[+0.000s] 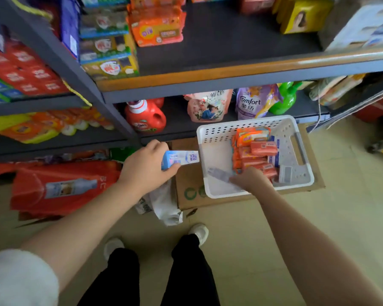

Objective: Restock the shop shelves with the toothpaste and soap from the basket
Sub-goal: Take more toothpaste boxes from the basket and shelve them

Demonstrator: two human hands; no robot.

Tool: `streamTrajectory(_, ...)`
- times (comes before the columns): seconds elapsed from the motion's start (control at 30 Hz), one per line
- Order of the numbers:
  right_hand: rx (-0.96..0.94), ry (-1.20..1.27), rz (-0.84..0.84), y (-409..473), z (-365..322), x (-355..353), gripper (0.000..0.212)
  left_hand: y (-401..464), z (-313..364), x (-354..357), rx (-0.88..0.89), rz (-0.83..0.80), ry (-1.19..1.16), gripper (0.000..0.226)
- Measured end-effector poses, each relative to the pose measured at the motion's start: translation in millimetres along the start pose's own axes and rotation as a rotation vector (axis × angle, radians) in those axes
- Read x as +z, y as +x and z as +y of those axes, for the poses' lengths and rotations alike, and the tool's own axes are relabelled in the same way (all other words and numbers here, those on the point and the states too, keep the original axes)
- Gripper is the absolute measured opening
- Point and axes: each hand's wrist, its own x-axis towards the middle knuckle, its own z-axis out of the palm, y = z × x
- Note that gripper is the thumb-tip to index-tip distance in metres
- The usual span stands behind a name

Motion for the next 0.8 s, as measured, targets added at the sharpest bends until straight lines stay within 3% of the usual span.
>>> streamTrajectory(0.07,-0.002,0.007,0.049,-24.3,-17.4,2.0,0.089,-15.1,-24.3,-7.2,0.029,-0.008,0.057,0.037)
streamTrajectory(0.2,0.007,-0.187,0.337,-69.9,-58.9,26.6,0.067,-50.7,-78.5,-29.0,-0.017,-0.003,0.110,0.040)
streamTrajectory(0.37,0.033,-0.160,0.470,-128.2,-118.5,72.5,0.057,-108.7,-177.1,-62.3,-0.052,0.051,0.089,0.041)
streamTrajectory(0.5,-0.212,-0.024,0.441,-170.9,-196.5,134.0,0.045,-157.0,-258.7,-89.1,-0.065,0.095,0.044,0.042)
streamTrajectory(0.63,-0.536,-0.048,0.507,-207.8,-281.1,207.3,0.042,-201.5,-332.4,-117.8,-0.094,0.240,-0.008,0.041)
streamTrajectory(0.8,-0.893,-0.072,0.572,-246.5,-363.3,257.1,0.049,-241.7,-410.9,-153.6,-0.189,0.392,-0.039,0.052)
